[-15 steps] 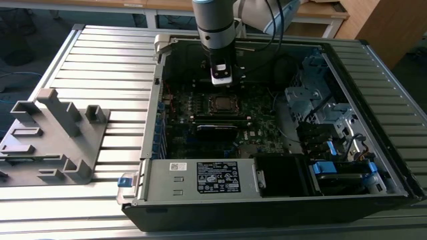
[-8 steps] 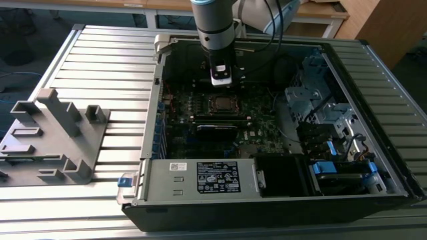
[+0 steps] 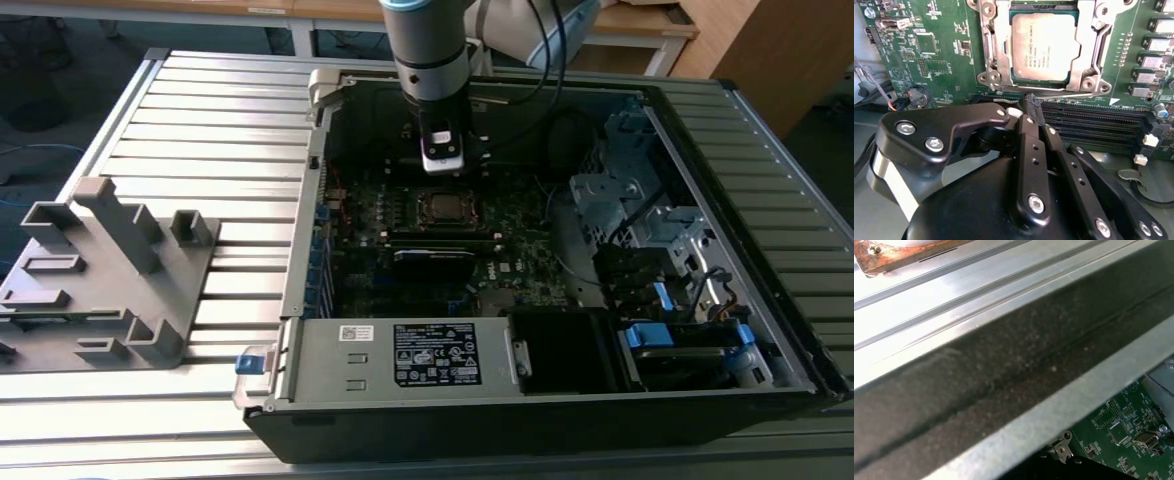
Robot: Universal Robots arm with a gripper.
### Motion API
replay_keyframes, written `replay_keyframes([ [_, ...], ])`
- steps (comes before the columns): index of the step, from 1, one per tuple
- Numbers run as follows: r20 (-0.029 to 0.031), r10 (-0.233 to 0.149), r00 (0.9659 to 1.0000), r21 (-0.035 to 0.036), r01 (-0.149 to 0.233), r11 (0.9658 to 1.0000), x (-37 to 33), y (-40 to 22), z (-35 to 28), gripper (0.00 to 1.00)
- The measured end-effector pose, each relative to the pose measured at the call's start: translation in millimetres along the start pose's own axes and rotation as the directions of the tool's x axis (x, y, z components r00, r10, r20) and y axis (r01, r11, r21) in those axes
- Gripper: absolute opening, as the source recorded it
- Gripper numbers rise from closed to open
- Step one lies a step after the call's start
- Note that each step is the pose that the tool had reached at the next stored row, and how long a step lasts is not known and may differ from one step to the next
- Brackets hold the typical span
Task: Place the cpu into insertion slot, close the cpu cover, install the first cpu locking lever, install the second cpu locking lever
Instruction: 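Install the first cpu locking lever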
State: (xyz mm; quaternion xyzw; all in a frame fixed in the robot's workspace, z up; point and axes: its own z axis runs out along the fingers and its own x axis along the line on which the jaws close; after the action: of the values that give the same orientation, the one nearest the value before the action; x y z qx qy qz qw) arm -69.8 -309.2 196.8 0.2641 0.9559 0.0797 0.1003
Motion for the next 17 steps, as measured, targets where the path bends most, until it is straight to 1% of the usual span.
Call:
replay_keyframes([
  [6, 0.003, 0.0, 1.0, -0.0012, 0.0, 1.0, 0.3, -0.5, 2.1, 0.11],
  [13, 0.0088, -0.001, 1.0, -0.0042, 0.001, 1.0, 0.8, -1.1, 5.2, 0.11],
  [17, 0.0093, -0.001, 1.0, -0.0042, 0.001, 1.0, 0.8, -1.1, 5.0, 0.11],
])
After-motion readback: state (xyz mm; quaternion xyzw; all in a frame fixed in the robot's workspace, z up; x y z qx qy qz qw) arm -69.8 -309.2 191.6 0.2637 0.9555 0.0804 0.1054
